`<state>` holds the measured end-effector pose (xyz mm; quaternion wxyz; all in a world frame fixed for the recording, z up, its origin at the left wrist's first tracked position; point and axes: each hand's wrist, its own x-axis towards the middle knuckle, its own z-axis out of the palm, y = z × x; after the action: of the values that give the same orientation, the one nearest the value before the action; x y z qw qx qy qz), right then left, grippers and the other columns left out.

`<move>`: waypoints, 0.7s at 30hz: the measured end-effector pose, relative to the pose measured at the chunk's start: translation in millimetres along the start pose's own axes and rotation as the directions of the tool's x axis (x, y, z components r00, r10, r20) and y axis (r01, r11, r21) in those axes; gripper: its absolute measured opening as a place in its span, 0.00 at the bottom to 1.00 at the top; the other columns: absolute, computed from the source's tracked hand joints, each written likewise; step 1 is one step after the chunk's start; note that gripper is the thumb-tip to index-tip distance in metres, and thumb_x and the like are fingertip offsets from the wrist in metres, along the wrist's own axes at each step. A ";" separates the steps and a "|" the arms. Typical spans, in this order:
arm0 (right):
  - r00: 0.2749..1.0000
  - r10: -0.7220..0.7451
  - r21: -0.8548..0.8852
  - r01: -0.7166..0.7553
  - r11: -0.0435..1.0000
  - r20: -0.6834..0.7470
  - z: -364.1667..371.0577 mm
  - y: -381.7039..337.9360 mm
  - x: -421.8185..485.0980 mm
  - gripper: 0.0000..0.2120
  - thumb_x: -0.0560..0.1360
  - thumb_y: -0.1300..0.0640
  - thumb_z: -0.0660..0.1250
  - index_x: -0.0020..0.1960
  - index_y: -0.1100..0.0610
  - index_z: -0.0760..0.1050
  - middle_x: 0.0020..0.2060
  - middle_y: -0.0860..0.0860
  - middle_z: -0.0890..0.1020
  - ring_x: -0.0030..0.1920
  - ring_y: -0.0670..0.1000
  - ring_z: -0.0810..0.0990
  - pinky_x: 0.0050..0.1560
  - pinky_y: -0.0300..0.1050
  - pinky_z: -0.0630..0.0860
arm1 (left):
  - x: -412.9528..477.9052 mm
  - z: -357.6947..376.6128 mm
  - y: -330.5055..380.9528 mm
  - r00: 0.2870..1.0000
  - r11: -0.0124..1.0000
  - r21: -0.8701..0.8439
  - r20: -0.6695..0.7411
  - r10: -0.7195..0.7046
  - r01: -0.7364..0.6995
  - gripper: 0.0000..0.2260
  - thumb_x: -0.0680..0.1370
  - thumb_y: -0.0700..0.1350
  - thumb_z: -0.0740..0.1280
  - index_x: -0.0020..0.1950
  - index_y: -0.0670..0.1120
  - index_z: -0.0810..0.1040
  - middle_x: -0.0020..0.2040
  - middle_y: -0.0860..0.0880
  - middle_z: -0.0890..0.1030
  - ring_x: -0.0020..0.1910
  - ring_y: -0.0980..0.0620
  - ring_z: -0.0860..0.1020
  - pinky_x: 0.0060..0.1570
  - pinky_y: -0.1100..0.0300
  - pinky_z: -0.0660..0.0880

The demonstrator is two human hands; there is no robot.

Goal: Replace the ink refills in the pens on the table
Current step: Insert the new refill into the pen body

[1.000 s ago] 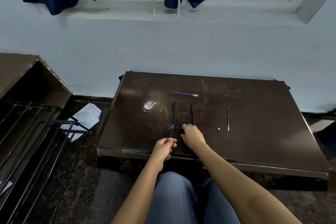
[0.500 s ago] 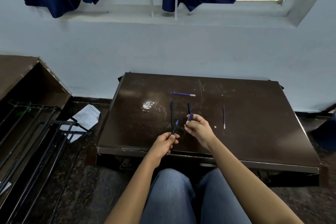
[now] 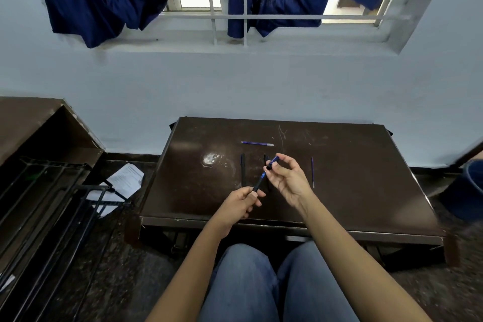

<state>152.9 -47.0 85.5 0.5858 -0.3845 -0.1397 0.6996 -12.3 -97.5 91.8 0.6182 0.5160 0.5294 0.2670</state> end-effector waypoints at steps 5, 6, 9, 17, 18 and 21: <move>1.000 -0.018 -0.086 0.019 0.996 0.016 3.6 -4.7 -9.3 0.16 0.75 0.72 0.64 0.58 0.57 0.73 0.48 0.60 0.82 0.51 0.58 0.82 0.44 0.44 0.82 | -6.5 3.7 3.4 1.000 1.000 -0.011 0.010 0.013 -0.013 0.11 0.82 0.44 0.58 0.53 0.48 0.79 0.39 0.52 0.76 0.34 0.59 0.68 0.33 0.68 0.67; 1.000 -0.021 -0.100 0.023 0.995 0.022 3.9 -5.3 -11.0 0.16 0.75 0.72 0.64 0.58 0.57 0.73 0.48 0.60 0.82 0.51 0.58 0.82 0.43 0.44 0.82 | -7.5 4.0 4.3 1.000 1.000 -0.012 0.009 0.016 -0.016 0.11 0.82 0.43 0.58 0.54 0.48 0.79 0.39 0.52 0.76 0.34 0.59 0.68 0.32 0.68 0.67; 0.999 -0.035 -0.155 0.041 0.987 0.040 3.9 -5.8 -15.3 0.16 0.75 0.72 0.64 0.58 0.57 0.73 0.48 0.60 0.82 0.52 0.59 0.82 0.42 0.44 0.82 | -10.4 5.1 6.4 1.000 1.000 -0.022 -0.005 0.015 -0.015 0.11 0.82 0.43 0.57 0.54 0.47 0.79 0.39 0.52 0.76 0.34 0.59 0.68 0.32 0.68 0.66; 0.985 -0.054 -0.437 0.122 0.891 0.165 3.9 -3.0 -22.7 0.16 0.74 0.70 0.67 0.57 0.54 0.75 0.47 0.57 0.84 0.49 0.54 0.84 0.51 0.49 0.79 | -11.3 7.5 10.1 0.998 0.991 -0.119 -0.021 -0.063 0.060 0.13 0.83 0.42 0.56 0.53 0.44 0.81 0.38 0.51 0.78 0.33 0.59 0.68 0.30 0.67 0.65; 0.982 -0.052 -0.468 0.132 0.874 0.180 3.9 -1.0 -22.9 0.16 0.74 0.70 0.67 0.56 0.54 0.75 0.46 0.56 0.84 0.49 0.53 0.84 0.51 0.49 0.79 | -10.8 8.7 12.1 0.996 0.986 -0.148 -0.036 -0.087 0.081 0.13 0.83 0.42 0.56 0.53 0.42 0.81 0.38 0.50 0.79 0.32 0.59 0.68 0.29 0.68 0.65; 0.979 -0.050 -0.503 0.146 0.852 0.200 3.4 6.3 -21.3 0.15 0.74 0.70 0.68 0.56 0.55 0.75 0.45 0.58 0.84 0.46 0.53 0.83 0.51 0.50 0.80 | -6.1 12.1 17.8 0.983 0.954 -0.265 -0.079 -0.168 0.141 0.13 0.82 0.40 0.56 0.52 0.40 0.81 0.40 0.46 0.83 0.30 0.59 0.69 0.28 0.67 0.65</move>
<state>146.4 -67.6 91.7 0.4817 -0.4547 -0.3931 0.6377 1.0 -101.3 109.3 0.6717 0.3738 0.5593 0.3102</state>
